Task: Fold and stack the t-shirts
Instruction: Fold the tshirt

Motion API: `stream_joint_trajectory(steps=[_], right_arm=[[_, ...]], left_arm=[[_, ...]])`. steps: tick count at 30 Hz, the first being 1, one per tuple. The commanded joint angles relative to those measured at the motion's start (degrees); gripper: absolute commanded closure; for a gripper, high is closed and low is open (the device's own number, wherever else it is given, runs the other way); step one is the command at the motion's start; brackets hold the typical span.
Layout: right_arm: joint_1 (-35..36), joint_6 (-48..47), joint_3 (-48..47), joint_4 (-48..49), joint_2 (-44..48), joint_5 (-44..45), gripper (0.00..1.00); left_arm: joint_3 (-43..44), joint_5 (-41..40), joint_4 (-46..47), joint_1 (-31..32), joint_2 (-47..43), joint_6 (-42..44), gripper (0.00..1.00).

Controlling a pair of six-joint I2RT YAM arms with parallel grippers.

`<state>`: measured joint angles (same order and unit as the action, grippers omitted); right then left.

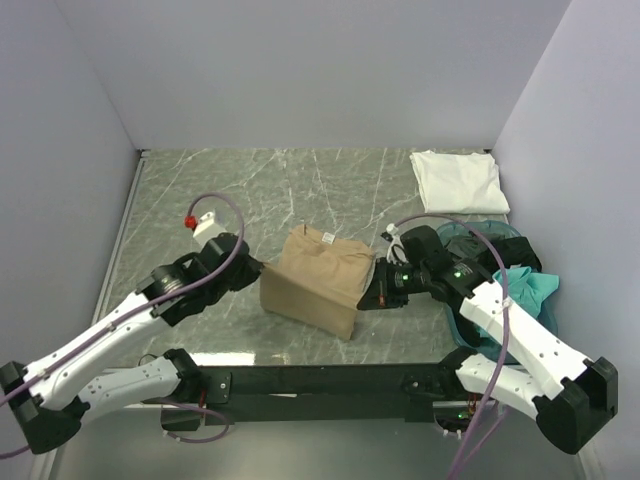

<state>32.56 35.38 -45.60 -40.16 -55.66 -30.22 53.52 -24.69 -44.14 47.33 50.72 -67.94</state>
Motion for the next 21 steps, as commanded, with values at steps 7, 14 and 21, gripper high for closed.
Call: stream_joint_trajectory(steps=[7, 14, 21], right_arm=[[-7.5, -6.5, -5.6, 0.4, -6.0, -0.3, 1.0], [-11.1, -8.7, -8.6, 2.3, -12.3, -1.1, 1.0], [-14.9, -9.1, -10.1, 5.4, -18.3, -1.7, 1.0]], left_arm=[[4.7, -2.3, 14.9, -8.9, 9.6, 10.3, 0.99], [7.4, 3.8, 20.7, -14.0, 17.7, 14.8, 0.99], [9.3, 8.6, 25.3, -17.6, 25.6, 15.7, 0.99]])
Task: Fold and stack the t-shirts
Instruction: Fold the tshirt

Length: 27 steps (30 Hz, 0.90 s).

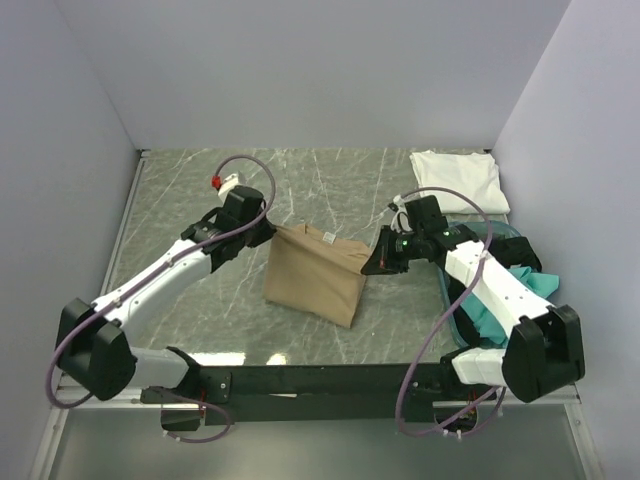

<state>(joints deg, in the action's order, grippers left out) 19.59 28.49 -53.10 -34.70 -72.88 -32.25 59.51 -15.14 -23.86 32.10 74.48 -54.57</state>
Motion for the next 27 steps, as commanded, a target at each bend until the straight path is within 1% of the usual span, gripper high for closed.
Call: stream_joint_trajectory(steps=[1, 6, 10, 17, 27], right_arm=[[-2.2, -2.3, -3.1, 0.6, -1.7, 0.3, 1.0], [-3.9, -2.6, -4.1, 2.9, -6.5, -1.1, 1.0], [-5.2, -2.0, -4.6, 6.7, -9.6, -2.3, 1.0], [-6.4, -1.0, -5.5, 8.5, -15.2, -1.9, 1.0], [-7.2, 1.5, -4.2, 11.0, -16.6, 2.1, 1.0]], left_arm=[[3.6, -0.5, 5.7, -2.9, 2.7, 2.7, 0.99], [5.7, 0.7, 7.1, -4.6, 8.4, 3.0, 0.99], [7.6, 2.2, 7.0, -6.2, 12.6, 3.7, 0.99], [11.5, 5.6, 7.1, -6.9, 21.0, 6.0, 0.99], [16.3, 9.6, 7.5, -7.3, 29.4, 7.4, 0.99]])
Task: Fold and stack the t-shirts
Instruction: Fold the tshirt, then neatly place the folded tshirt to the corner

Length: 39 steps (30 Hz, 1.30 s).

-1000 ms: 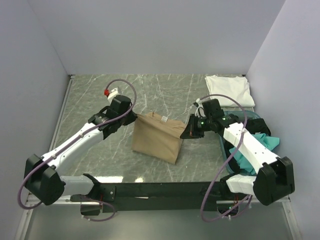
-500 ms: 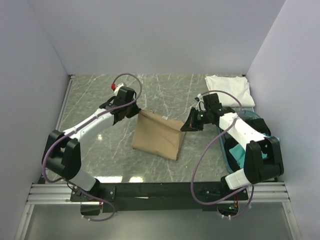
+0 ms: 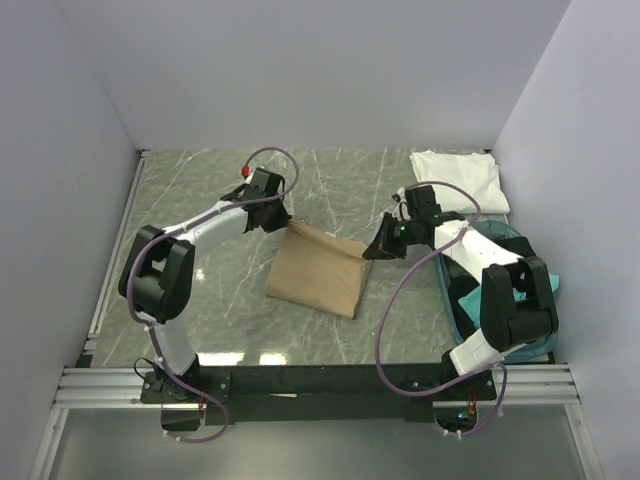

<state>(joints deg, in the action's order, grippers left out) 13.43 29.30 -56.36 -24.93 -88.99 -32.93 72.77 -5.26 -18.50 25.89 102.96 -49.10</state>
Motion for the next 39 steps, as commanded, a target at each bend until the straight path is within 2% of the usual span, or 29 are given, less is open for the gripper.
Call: stream_joint_trajectory(steps=[1, 2, 3, 4, 5, 7, 8, 13, 20, 21, 22, 26, 33, 34, 37, 39], right_arm=[[-1.1, 0.8, -1.1, 1.2, -0.7, 3.1, 1.0], [-1.2, 1.3, -1.1, 1.1, -1.4, 3.6, 0.96], [-1.4, 1.5, -1.1, 1.3, -1.5, 4.9, 0.77], [-1.5, 1.5, -1.4, 1.5, -1.8, 5.7, 0.66], [-1.6, 1.5, -1.6, 1.5, -2.0, 6.9, 0.54], [-1.7, 1.1, -3.0, 0.3, -2.0, 10.5, 0.39], [-1.6, 0.9, -3.2, 0.1, -1.5, 11.6, 0.36], [-1.7, 1.2, -2.2, -0.6, 4.8, 15.8, 0.28], [-1.7, 1.2, 6.9, -2.1, 22.5, 19.1, 0.21], [-1.6, 1.2, 7.9, -2.5, 24.6, 20.2, 0.13], [-1.6, 1.2, 9.9, -3.3, 26.6, 20.7, 0.13], [-1.6, 1.5, 13.5, -5.4, 36.7, 23.4, 0.11], [-1.6, 1.4, 16.5, -7.7, 45.5, 24.2, 0.09], [-1.7, 1.5, 17.0, -7.9, 46.4, 24.1, 0.09], [-1.6, 1.5, 17.8, -8.4, 47.6, 24.2, 0.09], [-1.7, 1.5, 18.2, -8.4, 48.1, 24.1, 0.09]], left_arm=[[3.3, -0.1, 2.0, -1.2, 1.4, 1.9, 0.97], [3.9, 0.0, 1.8, -1.3, 2.1, 2.0, 0.87], [4.1, 0.1, 1.7, -1.4, 2.2, 2.1, 0.79], [4.3, -0.1, 1.3, -1.5, 2.2, 2.1, 0.68], [4.5, -0.4, 1.1, -1.5, 2.0, 1.8, 0.43], [4.2, -0.5, 1.1, -1.6, 1.4, 1.9, 0.18], [3.9, -0.4, 1.0, -1.6, 0.3, 1.8, 0.01], [1.1, 0.5, 0.5, -1.5, -4.1, 2.1, 0.0], [-10.0, 6.8, 3.7, -1.5, -11.9, 6.6, 0.0], [-11.1, 7.3, 4.3, -1.5, -12.3, 7.3, 0.01], [-12.0, 7.3, 4.8, -1.5, -12.8, 7.6, 0.01], [-15.5, 9.7, 5.8, -1.5, -11.6, 9.0, 0.01], [-18.1, 10.3, 7.4, -0.9, -7.7, 8.4, 0.01], [-17.9, 9.9, 7.1, -0.8, -6.4, 8.2, 0.05], [-17.2, 8.6, 6.4, 0.2, -4.4, 8.3, 0.3], [-17.1, 7.8, 6.3, 1.3, -3.2, 8.6, 0.36]])
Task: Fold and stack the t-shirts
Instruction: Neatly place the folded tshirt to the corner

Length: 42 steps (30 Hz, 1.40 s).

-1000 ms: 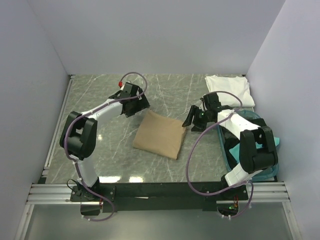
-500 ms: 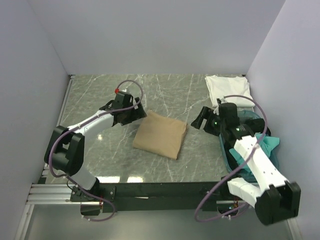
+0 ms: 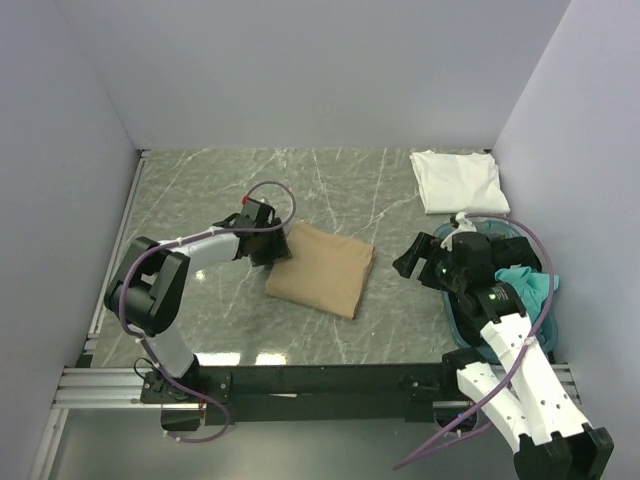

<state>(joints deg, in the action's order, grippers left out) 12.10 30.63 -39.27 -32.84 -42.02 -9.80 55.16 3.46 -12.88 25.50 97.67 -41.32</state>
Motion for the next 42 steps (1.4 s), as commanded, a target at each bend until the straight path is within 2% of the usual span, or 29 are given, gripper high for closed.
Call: stream_joint_trajectory(steps=[1, 4, 6, 7, 11, 16, 19, 24, 29, 33, 42], right_arm=[[-0.3, 0.0, 1.4, -0.4, 1.8, 0.8, 0.09], [-0.2, -0.3, 1.7, -0.4, 3.1, 0.7, 0.09], [-0.3, -0.5, 1.6, -0.8, 3.4, 1.4, 0.09], [-0.2, -0.7, 1.6, -0.8, 3.9, 1.8, 0.09], [-0.3, -1.4, 1.9, -0.6, 4.5, 3.6, 0.09], [-0.2, -3.0, 2.6, 1.6, 3.4, 3.0, 0.09], [-0.3, -3.6, 2.6, 2.8, 1.7, 3.1, 0.09], [-0.2, -4.0, 3.1, 5.2, 0.1, 2.6, 0.09], [-0.2, -4.3, 3.9, 7.8, -0.5, 1.9, 0.09], [-0.3, -4.4, 3.9, 8.3, -1.2, 2.2, 0.1], [-0.3, -4.5, 3.8, 8.4, -1.3, 3.9, 0.1]], left_arm=[[0.7, -1.3, 0.5, 2.0, 3.2, 0.7, 0.38], [1.8, -3.2, -0.7, 3.6, 5.5, 0.5, 0.5], [2.8, -3.3, -2.0, 4.6, 6.4, 0.3, 0.62], [3.6, -6.4, -3.0, 4.8, 7.3, 0.4, 0.67], [6.6, -12.0, -6.4, 5.5, 8.6, 0.1, 0.99], [10.3, -20.5, -9.8, 5.5, 8.6, 1.8, 0.99], [12.8, -28.7, -12.2, 5.3, 8.9, 3.0, 0.99], [14.9, -38.1, -12.7, 3.7, 9.6, 6.3, 0.99], [16.2, -41.9, -10.9, 0.8, 10.0, 10.3, 0.99], [18.2, -45.6, -9.7, -3.9, 11.1, 12.8, 0.99], [29.1, -48.7, -3.7, -15.0, 19.4, 23.1, 0.99]])
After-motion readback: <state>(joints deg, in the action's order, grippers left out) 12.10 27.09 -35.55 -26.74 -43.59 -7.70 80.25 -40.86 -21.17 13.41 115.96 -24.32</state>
